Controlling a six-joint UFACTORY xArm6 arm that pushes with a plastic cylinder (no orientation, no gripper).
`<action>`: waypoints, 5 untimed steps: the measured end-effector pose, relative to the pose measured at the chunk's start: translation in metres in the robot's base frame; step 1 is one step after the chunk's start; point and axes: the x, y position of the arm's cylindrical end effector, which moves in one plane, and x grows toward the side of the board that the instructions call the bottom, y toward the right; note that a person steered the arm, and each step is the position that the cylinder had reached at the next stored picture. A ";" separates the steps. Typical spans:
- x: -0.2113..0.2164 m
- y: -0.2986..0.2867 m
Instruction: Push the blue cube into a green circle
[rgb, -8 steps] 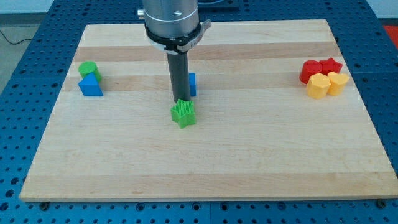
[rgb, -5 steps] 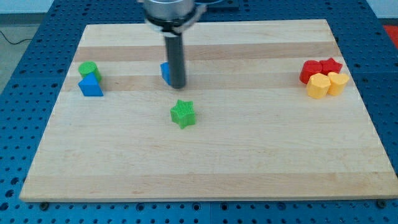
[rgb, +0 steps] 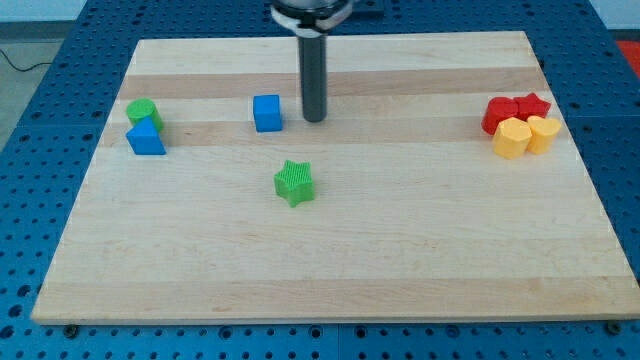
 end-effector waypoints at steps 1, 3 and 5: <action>0.000 -0.028; 0.000 -0.055; 0.000 -0.097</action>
